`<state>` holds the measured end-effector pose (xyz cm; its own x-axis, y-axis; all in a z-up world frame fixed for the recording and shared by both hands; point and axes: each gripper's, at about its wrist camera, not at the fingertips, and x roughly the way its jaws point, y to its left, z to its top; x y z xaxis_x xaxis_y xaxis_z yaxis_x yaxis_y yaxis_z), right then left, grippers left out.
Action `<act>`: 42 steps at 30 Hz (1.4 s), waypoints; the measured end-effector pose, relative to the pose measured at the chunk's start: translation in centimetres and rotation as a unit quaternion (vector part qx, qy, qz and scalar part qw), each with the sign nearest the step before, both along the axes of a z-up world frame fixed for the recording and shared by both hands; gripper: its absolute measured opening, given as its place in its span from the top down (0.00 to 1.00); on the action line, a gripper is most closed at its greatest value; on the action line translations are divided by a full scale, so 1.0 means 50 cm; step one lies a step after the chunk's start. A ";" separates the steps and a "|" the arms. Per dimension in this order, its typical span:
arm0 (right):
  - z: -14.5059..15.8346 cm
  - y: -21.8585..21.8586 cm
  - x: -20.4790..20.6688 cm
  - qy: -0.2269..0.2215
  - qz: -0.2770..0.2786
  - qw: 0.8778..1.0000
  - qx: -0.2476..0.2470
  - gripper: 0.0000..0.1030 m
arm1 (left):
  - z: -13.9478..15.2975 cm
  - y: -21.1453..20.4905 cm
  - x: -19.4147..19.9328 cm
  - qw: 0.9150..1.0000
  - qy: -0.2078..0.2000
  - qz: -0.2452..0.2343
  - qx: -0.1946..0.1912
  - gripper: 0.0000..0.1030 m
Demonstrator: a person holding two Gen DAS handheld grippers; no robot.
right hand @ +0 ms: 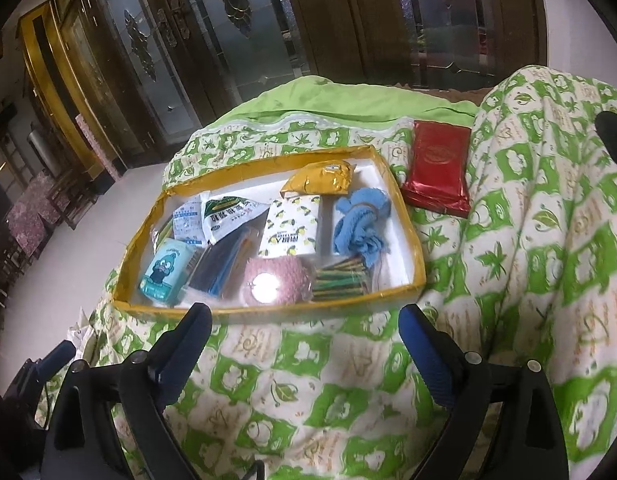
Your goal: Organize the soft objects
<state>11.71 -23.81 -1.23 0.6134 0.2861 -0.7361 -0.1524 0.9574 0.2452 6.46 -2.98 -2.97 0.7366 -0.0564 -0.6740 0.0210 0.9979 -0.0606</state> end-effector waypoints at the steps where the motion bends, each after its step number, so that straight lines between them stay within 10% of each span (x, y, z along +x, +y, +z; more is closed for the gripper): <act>1: 0.001 -0.001 -0.006 -0.002 -0.001 1.000 -0.001 0.06 | 0.001 0.000 -0.003 1.000 -0.001 0.000 0.001 0.07; 22: 0.055 0.031 -0.160 -0.077 0.010 0.997 -0.009 0.01 | 0.051 0.003 -0.074 0.995 -0.054 0.042 0.077 0.00; 42: 0.073 0.062 -0.219 -0.102 0.018 0.994 -0.024 0.01 | 0.059 0.032 -0.089 0.995 -0.047 0.075 0.042 0.00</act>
<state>0.78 -20.70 2.43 0.7415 0.2777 -0.6108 -0.2289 0.9604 0.1587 2.00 -1.37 -0.03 0.7929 0.1134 -0.5987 -0.1279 0.9916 0.0185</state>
